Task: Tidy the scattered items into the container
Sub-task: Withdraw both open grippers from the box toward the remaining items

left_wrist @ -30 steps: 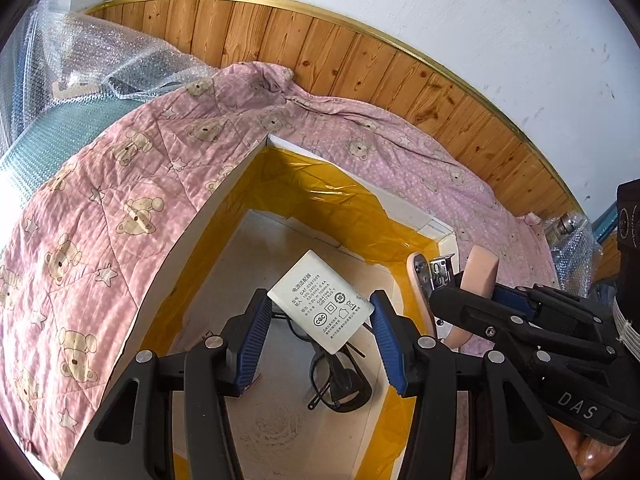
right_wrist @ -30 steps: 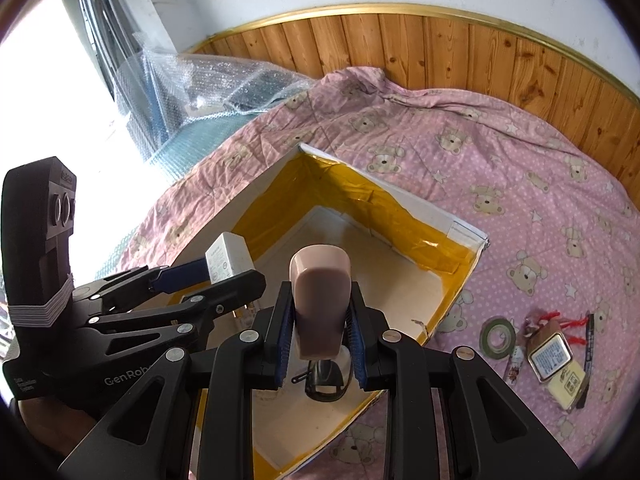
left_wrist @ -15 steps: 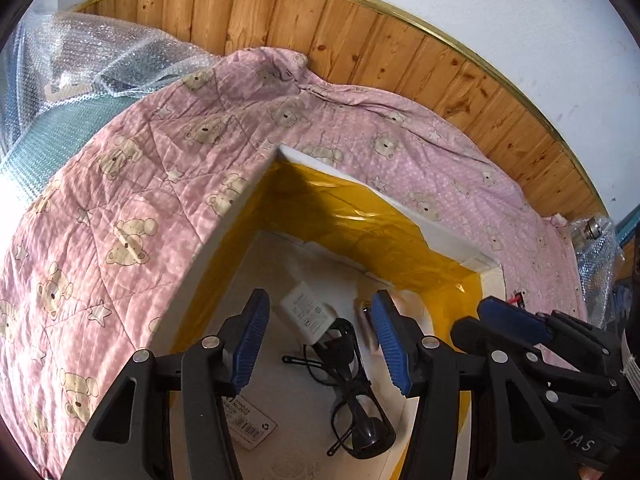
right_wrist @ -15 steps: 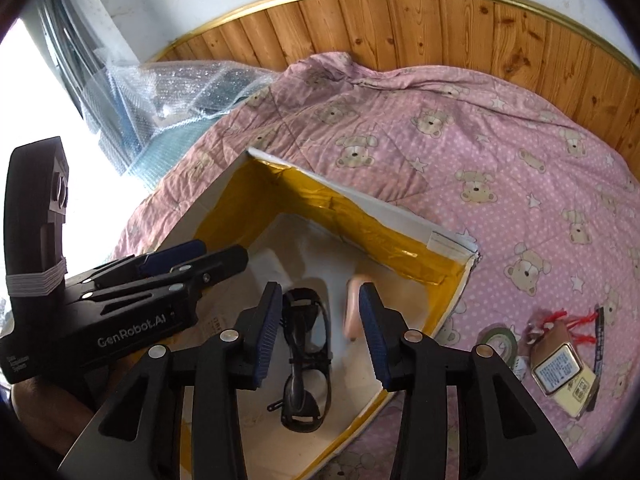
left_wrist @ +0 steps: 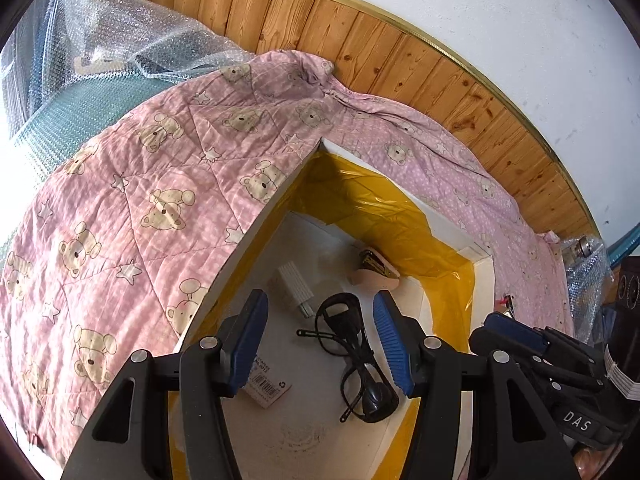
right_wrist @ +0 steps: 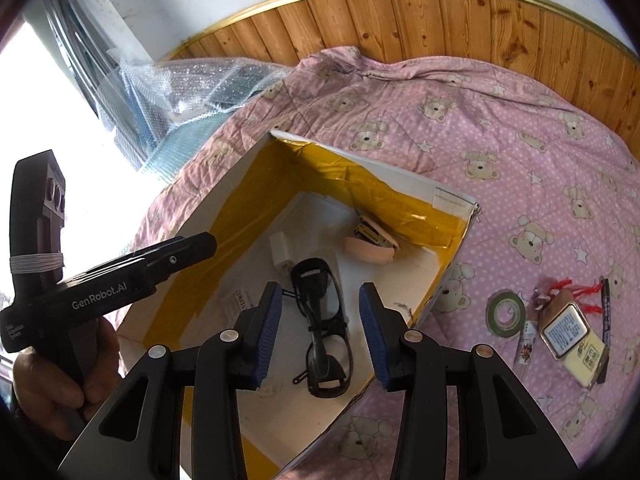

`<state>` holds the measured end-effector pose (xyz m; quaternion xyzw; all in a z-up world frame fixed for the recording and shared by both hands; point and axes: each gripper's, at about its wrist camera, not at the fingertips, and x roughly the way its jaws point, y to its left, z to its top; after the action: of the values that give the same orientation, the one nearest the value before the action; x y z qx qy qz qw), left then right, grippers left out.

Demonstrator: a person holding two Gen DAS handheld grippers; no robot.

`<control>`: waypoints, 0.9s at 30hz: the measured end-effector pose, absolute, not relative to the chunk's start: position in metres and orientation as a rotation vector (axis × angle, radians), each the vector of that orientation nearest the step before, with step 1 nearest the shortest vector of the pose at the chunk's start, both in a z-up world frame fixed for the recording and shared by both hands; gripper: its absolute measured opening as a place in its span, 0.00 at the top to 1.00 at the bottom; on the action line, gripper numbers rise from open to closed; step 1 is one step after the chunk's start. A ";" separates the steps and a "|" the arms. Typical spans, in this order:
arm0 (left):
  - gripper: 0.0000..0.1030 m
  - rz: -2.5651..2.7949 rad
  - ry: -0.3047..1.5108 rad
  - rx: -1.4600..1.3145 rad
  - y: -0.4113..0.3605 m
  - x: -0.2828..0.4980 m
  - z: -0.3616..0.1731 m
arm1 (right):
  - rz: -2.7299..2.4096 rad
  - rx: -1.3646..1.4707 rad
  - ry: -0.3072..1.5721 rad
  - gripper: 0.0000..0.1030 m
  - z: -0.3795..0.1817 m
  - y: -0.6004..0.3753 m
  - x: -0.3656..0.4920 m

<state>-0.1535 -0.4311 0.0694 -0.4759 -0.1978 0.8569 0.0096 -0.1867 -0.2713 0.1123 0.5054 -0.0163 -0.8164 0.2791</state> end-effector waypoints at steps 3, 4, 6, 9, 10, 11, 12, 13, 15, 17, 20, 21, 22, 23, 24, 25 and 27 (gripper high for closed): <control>0.45 2.664 -0.605 -1.478 -0.424 -0.143 0.072 | -2.185 1.347 -0.038 0.57 0.115 -0.274 -0.175; 0.45 2.660 -0.602 -1.476 -0.422 -0.140 0.072 | -2.184 1.343 -0.033 0.57 0.116 -0.274 -0.171; 0.45 2.650 -0.595 -1.477 -0.418 -0.134 0.072 | -2.181 1.338 -0.024 0.57 0.118 -0.276 -0.164; 0.45 2.643 -0.585 -1.468 -0.412 -0.124 0.074 | -2.182 1.328 -0.018 0.57 0.122 -0.277 -0.154; 0.45 2.642 -0.583 -1.464 -0.411 -0.121 0.076 | -2.182 1.325 -0.017 0.57 0.123 -0.277 -0.151; 0.45 2.642 -0.580 -1.458 -0.409 -0.118 0.077 | -2.183 1.322 -0.017 0.57 0.125 -0.277 -0.148; 0.45 2.643 -0.576 -1.453 -0.408 -0.115 0.079 | -2.183 1.318 -0.017 0.57 0.126 -0.277 -0.145; 0.45 2.644 -0.575 -1.446 -0.407 -0.112 0.081 | -2.183 1.314 -0.016 0.57 0.127 -0.277 -0.143; 0.45 2.646 -0.573 -1.435 -0.405 -0.107 0.084 | -2.186 1.306 -0.016 0.57 0.130 -0.277 -0.138; 0.45 2.648 -0.573 -1.425 -0.404 -0.101 0.088 | -2.187 1.301 -0.018 0.57 0.132 -0.277 -0.133; 0.45 2.650 -0.569 -1.415 -0.401 -0.094 0.091 | -2.188 1.298 -0.023 0.57 0.133 -0.275 -0.127; 0.45 2.649 -0.566 -1.412 -0.400 -0.092 0.091 | -2.189 1.298 -0.024 0.57 0.134 -0.274 -0.125; 0.45 2.648 -0.563 -1.409 -0.399 -0.090 0.092 | -2.189 1.298 -0.026 0.57 0.133 -0.273 -0.123; 0.45 2.648 -0.565 -1.408 -0.398 -0.089 0.092 | -2.189 1.299 -0.030 0.57 0.133 -0.272 -0.122; 0.45 2.648 -0.566 -1.407 -0.397 -0.087 0.092 | -2.188 1.299 -0.035 0.57 0.133 -0.271 -0.120; 0.45 2.647 -0.567 -1.407 -0.397 -0.086 0.092 | -2.188 1.300 -0.038 0.57 0.133 -0.270 -0.119; 0.45 2.645 -0.569 -1.408 -0.395 -0.083 0.092 | -2.189 1.299 -0.041 0.57 0.133 -0.268 -0.116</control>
<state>-0.0827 -0.3949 0.0921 -0.4612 -0.1863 0.8663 0.0460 -0.1164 -0.2675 0.1334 0.4878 -0.0153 -0.8220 0.2935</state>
